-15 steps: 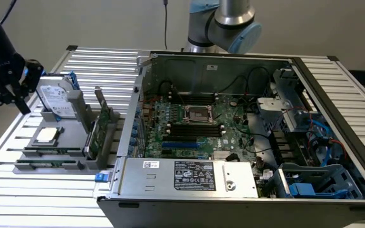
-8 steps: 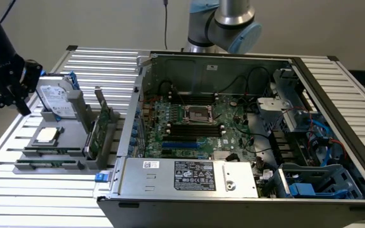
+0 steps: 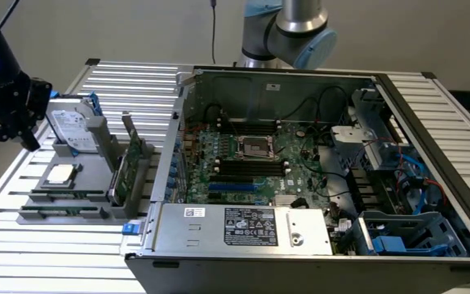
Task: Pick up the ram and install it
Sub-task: 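Pick up the ram and move it above insertion slot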
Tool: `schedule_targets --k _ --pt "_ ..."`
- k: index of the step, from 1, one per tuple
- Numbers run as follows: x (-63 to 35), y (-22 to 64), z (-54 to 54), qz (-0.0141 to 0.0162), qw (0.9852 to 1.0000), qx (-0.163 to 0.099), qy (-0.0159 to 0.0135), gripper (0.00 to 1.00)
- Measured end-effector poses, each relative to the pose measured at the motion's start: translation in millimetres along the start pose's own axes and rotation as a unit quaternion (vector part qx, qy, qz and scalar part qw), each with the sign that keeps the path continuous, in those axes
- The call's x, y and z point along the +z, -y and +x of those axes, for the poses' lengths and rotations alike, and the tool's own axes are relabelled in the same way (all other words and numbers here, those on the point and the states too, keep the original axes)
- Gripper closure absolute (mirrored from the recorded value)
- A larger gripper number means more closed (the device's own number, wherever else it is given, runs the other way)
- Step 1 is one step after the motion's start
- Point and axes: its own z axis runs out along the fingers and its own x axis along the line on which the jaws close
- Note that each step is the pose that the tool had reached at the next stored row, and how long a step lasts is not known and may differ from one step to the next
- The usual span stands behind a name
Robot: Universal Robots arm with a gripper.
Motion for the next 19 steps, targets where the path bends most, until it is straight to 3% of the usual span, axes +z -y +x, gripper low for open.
schedule_targets --k 2,3,10,12,15,19 --pt "0.3 0.0 0.0 0.0028 0.9999 -0.016 -0.0022 0.89" --pt "0.3 0.0 0.0 0.0063 0.9997 -0.024 -0.0024 0.89" --pt "1.6 0.0 -0.1 0.0369 0.9968 -0.071 0.0016 0.89" --pt "2.8 0.1 -0.1 0.043 0.9954 -0.086 0.0034 0.89" --pt "5.4 0.3 -0.3 0.0488 0.9926 -0.111 0.0054 0.89" --pt "12.4 0.3 -0.5 0.0501 0.9878 -0.147 0.0059 0.89"
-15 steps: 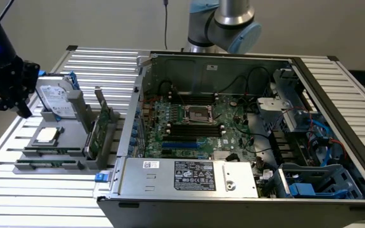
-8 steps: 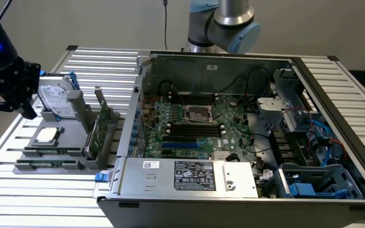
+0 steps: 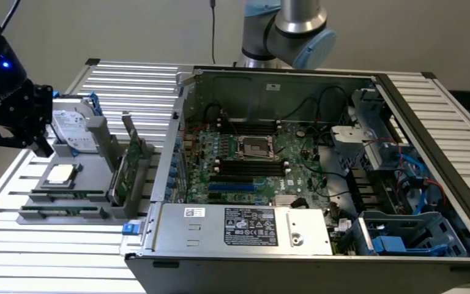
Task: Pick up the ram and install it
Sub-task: 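Pick up the ram and move it above insertion slot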
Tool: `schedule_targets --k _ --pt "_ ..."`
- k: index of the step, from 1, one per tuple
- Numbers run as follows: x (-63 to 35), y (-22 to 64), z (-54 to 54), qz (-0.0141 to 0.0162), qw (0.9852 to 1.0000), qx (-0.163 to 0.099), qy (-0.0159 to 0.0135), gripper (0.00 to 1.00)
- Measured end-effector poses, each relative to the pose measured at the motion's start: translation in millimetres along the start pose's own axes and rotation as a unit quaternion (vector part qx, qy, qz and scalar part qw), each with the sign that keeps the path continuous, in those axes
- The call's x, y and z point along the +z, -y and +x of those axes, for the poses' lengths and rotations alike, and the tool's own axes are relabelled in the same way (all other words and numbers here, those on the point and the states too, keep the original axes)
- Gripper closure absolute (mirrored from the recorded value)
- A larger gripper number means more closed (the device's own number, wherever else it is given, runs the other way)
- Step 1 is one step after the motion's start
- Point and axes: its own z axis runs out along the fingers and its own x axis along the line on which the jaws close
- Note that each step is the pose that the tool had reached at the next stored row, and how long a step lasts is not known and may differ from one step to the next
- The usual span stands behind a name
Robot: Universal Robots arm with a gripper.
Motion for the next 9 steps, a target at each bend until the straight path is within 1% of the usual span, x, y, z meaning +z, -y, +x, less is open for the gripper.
schedule_targets --k 3,6,9 --pt "4.4 -0.4 -0.1 0.001 0.9996 -0.027 0.0025 0.89" --pt "7.8 -1.1 -0.1 0.0014 0.9986 -0.053 0.0071 0.89" --pt "11.1 -3.1 0.1 0.0017 0.9975 -0.069 0.01 0.89"
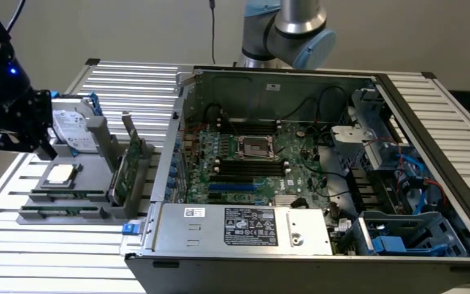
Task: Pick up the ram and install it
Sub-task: 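Pick up the ram and move it above insertion slot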
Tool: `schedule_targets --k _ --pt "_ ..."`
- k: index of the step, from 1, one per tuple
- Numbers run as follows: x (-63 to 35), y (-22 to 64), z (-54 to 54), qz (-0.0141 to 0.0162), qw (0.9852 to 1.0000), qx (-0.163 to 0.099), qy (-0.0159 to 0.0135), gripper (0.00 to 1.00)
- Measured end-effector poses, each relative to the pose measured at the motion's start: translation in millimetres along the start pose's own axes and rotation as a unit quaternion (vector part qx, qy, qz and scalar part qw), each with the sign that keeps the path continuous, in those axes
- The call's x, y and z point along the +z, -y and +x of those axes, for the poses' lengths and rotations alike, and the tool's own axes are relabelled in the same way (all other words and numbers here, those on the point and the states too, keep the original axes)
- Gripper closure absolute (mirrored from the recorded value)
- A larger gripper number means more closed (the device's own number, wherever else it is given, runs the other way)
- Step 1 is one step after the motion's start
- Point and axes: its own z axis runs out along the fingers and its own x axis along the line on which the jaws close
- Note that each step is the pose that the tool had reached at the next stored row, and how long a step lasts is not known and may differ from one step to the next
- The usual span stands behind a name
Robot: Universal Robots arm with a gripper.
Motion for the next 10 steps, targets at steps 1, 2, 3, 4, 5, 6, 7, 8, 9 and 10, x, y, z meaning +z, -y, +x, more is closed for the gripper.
schedule_targets --k 1,2,3,4,5,6,7,8,9,10 --pt "0.6 -0.7 0.0 -0.0002 1.0 -0.002 0.0004 0.89" --pt "1.1 -1.3 0.0 -0.0013 1.0 -0.003 0.0007 0.89" --pt "1.1 -1.6 0.0 -0.0037 1.0 -0.004 0.0007 0.89" --pt "1.1 -2.0 0.0 -0.0071 1.0 -0.004 0.0007 0.89" --pt "1.2 -2.3 0.0 -0.0109 0.9999 -0.005 0.0009 0.89" --pt "1.4 -2.5 0.0 -0.0162 0.9999 -0.005 0.001 0.89" --pt "1.4 -2.6 0.0 -0.0225 0.9997 -0.005 0.0008 0.89" --pt "1.7 -2.5 0.1 -0.0274 0.9996 -0.005 0.0008 0.89" --pt "1.8 -2.5 0.1 -0.0317 0.9995 -0.005 0.0007 0.89" --pt "2.1 -2.6 0.3 -0.0359 0.9993 -0.006 0.0006 0.89"
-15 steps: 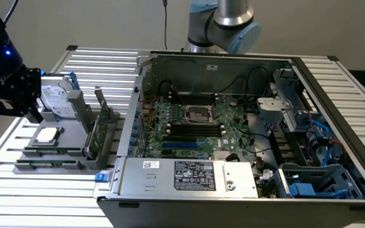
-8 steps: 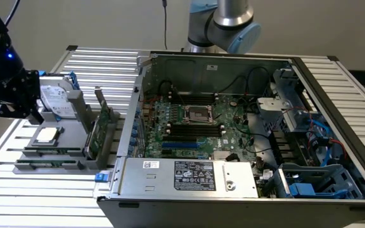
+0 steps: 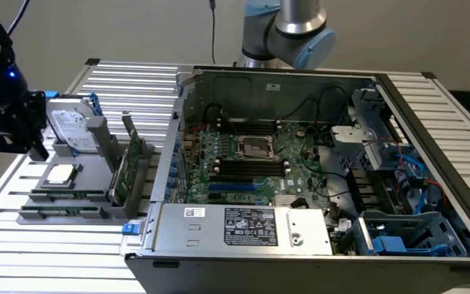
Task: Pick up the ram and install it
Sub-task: 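Pick up the ram and move it above insertion slot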
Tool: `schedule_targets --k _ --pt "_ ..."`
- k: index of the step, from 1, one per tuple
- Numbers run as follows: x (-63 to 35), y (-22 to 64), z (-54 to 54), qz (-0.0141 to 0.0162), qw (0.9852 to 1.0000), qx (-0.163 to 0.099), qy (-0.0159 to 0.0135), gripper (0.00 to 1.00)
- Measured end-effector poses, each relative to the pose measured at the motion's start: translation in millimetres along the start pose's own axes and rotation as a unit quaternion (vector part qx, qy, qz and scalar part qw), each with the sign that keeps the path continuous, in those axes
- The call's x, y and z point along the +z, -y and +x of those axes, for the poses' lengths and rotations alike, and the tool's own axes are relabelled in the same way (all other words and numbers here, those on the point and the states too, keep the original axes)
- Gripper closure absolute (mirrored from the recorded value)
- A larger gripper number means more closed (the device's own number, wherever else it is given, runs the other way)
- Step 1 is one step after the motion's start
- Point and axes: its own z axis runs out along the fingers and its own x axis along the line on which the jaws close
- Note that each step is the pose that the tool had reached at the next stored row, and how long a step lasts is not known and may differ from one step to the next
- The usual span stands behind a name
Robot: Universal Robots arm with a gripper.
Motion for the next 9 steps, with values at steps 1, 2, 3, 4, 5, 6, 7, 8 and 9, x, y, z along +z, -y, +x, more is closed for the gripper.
schedule_targets --k 1,2,3,4,5,6,7,8,9 --pt "0.4 0.0 0.4 -0.0033 1.0 -0.001 -0.0001 0.88" --pt "1.5 0.0 0.9 -0.0051 1.0 -0.001 -0.0001 0.83" --pt "2.8 0.1 1.5 -0.0062 1.0 -0.002 -0.0002 0.83" --pt "4.7 0.1 2.2 -0.0068 1.0 -0.003 -0.0002 0.76" --pt "6.4 0.1 3.2 -0.0074 1.0 -0.004 -0.0003 0.76" --pt "8.2 0.2 4.3 -0.0081 1.0 -0.005 -0.0003 0.76" --pt "10.2 0.2 5.6 -0.0089 0.9999 -0.006 -0.0003 0.76" --pt "11.9 0.3 7.1 -0.0099 0.9999 -0.007 -0.0003 0.76" --pt "13.6 0.3 8.9 -0.0112 0.9999 -0.009 -0.0003 0.76"
